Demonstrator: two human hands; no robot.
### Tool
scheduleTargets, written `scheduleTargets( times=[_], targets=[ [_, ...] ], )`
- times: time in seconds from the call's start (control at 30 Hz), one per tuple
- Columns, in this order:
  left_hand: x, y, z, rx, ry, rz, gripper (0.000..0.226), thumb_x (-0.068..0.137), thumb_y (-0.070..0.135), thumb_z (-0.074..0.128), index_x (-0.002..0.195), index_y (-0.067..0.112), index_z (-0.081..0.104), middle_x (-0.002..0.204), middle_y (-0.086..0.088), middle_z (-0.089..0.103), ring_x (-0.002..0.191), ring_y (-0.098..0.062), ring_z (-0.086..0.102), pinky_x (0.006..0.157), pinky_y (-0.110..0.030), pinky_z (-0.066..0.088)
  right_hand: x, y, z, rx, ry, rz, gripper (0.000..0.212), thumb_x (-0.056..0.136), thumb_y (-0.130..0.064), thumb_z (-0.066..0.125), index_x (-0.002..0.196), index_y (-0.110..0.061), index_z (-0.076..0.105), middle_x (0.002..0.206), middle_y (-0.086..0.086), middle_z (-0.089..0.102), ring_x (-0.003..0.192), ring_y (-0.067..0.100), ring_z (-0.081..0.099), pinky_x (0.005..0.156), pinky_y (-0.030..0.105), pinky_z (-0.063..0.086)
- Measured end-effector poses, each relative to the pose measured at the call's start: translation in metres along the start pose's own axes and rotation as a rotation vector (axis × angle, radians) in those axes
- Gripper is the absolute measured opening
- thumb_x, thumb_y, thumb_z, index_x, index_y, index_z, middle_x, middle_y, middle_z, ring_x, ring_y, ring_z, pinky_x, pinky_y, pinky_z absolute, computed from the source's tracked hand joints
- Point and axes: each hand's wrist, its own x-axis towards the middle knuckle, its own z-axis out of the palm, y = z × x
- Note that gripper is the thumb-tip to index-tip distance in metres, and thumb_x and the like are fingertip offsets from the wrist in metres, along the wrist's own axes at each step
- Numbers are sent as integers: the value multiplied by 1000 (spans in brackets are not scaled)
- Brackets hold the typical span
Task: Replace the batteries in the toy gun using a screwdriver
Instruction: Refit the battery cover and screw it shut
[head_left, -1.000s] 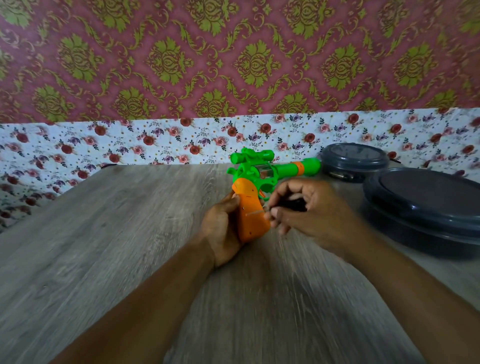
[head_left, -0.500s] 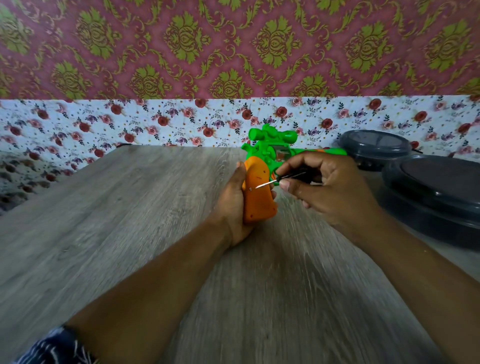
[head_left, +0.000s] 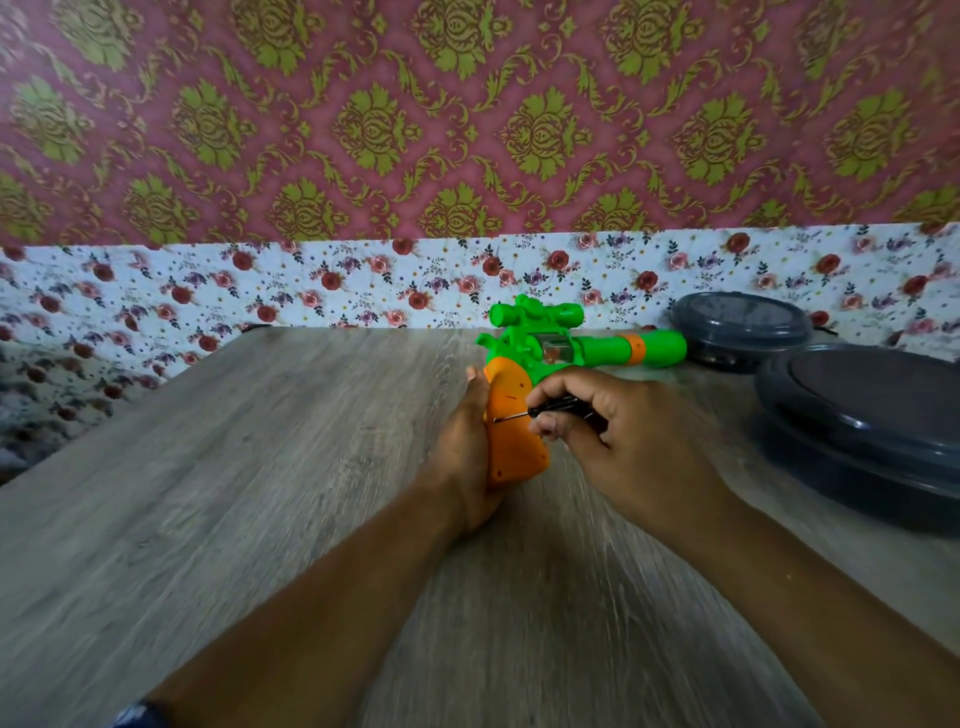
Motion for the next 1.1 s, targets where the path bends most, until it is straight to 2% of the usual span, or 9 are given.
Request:
scheduleTargets(
  times=[0.13, 0.23, 0.33, 0.4, 0.6, 0.83, 0.93, 1.0, 1.1],
  targets=[
    [-1, 1, 0, -5, -11, -14, 48, 97, 51, 28, 95, 16, 60, 72, -5, 73, 78, -21, 63, 85, -36, 47, 1, 0, 0, -12, 3, -4, 14, 79, -18, 57, 87, -17, 69, 74, -8, 70, 77, 1, 63, 63, 9, 44],
    [0, 0, -1, 14, -16, -8, 48, 96, 51, 28, 97, 16, 60, 72, -5, 74, 79, -21, 64, 89, -37, 47, 0, 1, 0, -35, -18, -2, 12, 83, -9, 59, 88, -16, 68, 74, -8, 69, 66, -12, 58, 59, 4, 40],
    [0, -1, -2, 36, -16, -2, 52, 95, 53, 29, 116, 14, 56, 88, -9, 72, 82, -21, 66, 90, -39, 48, -1, 1, 0, -58, -48, 5, 15, 85, -5, 60, 90, -17, 67, 77, -7, 70, 66, -16, 57, 60, 3, 40],
    [0, -1, -3, 38, -27, -1, 53, 95, 54, 28, 121, 15, 53, 95, -10, 69, 84, -21, 66, 90, -39, 48, -1, 0, 0, -68, -53, -6, 15, 85, -6, 60, 90, -17, 67, 79, -6, 70, 66, -16, 56, 61, 3, 40],
    [4, -3, -5, 55, -41, 6, 51, 95, 54, 26, 102, 16, 60, 75, -5, 75, 78, -18, 68, 90, -36, 47, -1, 1, -2, -82, -36, -1, 16, 85, -4, 59, 90, -17, 67, 79, -3, 72, 68, -15, 57, 58, 4, 40],
    [4, -4, -5, 58, -45, 6, 51, 95, 54, 26, 102, 17, 60, 77, -4, 75, 84, -20, 67, 94, -38, 45, -1, 0, -2, -95, -54, -20, 16, 85, -3, 58, 90, -15, 67, 76, -10, 65, 66, -25, 52, 59, 0, 37],
    [6, -5, -7, 68, -46, 2, 51, 95, 54, 27, 100, 17, 62, 79, -4, 75, 86, -20, 67, 96, -40, 45, -1, 0, -2, -102, -53, -21, 16, 85, -3, 59, 89, -15, 66, 74, -9, 65, 66, -24, 53, 58, 0, 37],
    [6, -5, -7, 72, -49, -3, 54, 94, 55, 28, 109, 15, 61, 86, -6, 75, 89, -21, 67, 97, -44, 44, -1, 0, -2, -112, -51, -18, 15, 85, -4, 59, 89, -16, 66, 75, -8, 66, 67, -22, 54, 58, 0, 37],
    [3, -4, -6, 101, -65, 5, 58, 94, 56, 27, 122, 14, 55, 99, -10, 71, 94, -23, 66, 100, -46, 43, -1, 0, -2, -127, -42, -27, 11, 85, -10, 60, 90, -19, 65, 77, -6, 70, 72, -5, 61, 61, 10, 43]
  ],
)
